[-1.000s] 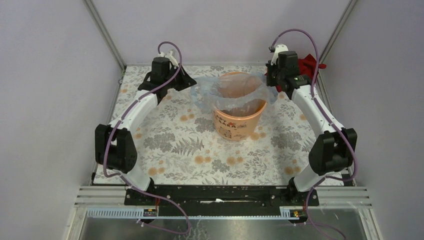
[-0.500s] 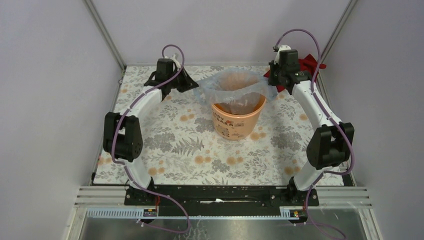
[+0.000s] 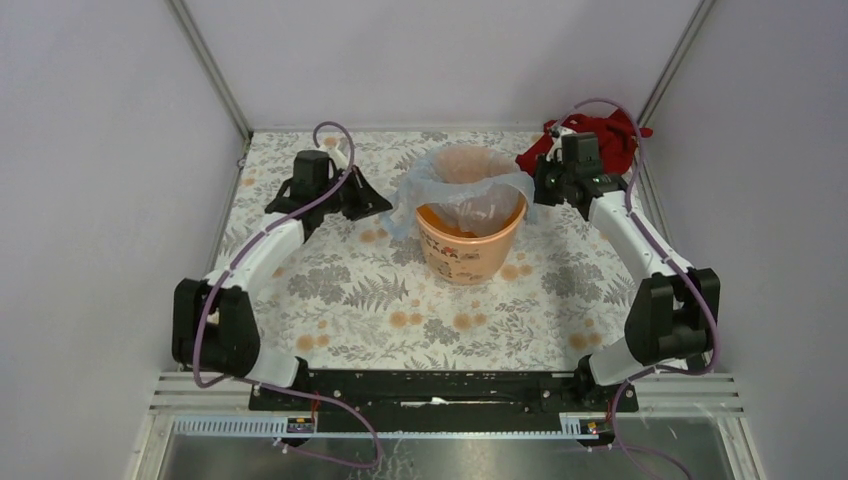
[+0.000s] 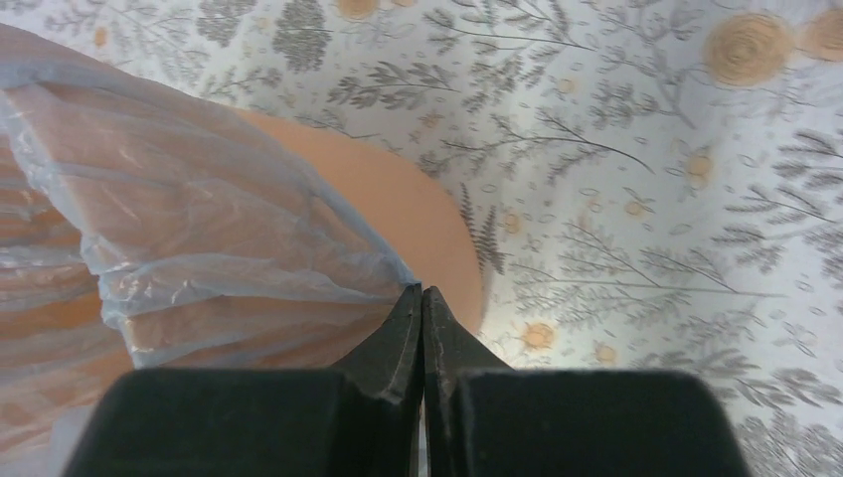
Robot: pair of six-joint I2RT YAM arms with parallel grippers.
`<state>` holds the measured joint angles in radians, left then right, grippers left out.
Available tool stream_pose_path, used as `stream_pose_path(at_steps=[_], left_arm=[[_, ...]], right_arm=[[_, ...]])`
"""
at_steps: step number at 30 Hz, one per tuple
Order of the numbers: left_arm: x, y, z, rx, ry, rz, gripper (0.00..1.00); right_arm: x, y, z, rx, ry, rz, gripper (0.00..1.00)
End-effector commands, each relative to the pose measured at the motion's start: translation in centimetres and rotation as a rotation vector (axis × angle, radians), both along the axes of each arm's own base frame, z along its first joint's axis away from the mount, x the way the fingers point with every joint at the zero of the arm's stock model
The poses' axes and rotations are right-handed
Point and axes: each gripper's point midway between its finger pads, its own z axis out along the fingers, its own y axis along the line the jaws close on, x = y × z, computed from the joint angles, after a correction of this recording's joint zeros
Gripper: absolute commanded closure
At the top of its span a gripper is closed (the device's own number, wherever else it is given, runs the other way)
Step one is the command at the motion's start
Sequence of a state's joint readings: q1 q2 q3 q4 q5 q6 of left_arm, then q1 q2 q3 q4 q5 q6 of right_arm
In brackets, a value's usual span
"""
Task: Put the trash bags into the trash bin
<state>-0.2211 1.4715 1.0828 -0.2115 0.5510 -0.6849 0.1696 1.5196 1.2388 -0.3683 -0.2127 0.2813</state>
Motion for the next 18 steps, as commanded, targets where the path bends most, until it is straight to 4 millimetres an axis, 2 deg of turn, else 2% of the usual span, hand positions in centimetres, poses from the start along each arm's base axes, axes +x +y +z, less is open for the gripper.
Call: stream_pose_path(at_steps=[1, 5, 7, 9, 10, 13, 16, 18], left_arm=[[-1.5, 1.9, 0.5, 0.053, -0.048, 0.032, 0.93], [-2.8, 3.7, -1.2, 0.125, -0.027, 0.073, 0.87], [-3.1, 4.8, -1.7, 0.157, -0.025, 0.108, 0.85], [-3.4, 5.7, -2.0, 0.184, -0.025, 0.129, 0.76], [-3.5, 6.1, -2.0, 0.204, -0.027, 0.139, 0.65], [-3.6, 7.3, -1.6, 0.253, -0.047, 0.169, 0.47], [-4.0, 7.7, -0.2, 0.261, -0.075, 0.188, 0.29], [-4.5, 8.0, 1.0, 0.256, -0.096, 0.209, 0.2]], right_arm=[[1.7, 4.7, 2.9, 0.137, -0.07, 0.088, 0.96], [2.8, 7.6, 4.5, 0.184, -0.089, 0.148, 0.89], [3.1, 7.5, 4.4, 0.16, -0.088, 0.141, 0.78], [3.0, 5.9, 3.6, 0.079, -0.072, 0.093, 0.61], [2.9, 4.7, 3.2, 0.022, -0.062, 0.058, 0.53], [1.7, 1.3, 2.9, -0.135, -0.03, -0.021, 0.3], [-0.1, -1.2, 5.1, -0.219, -0.062, -0.085, 0.17], [-1.3, -2.1, 6.8, -0.231, -0.093, -0.109, 0.12]])
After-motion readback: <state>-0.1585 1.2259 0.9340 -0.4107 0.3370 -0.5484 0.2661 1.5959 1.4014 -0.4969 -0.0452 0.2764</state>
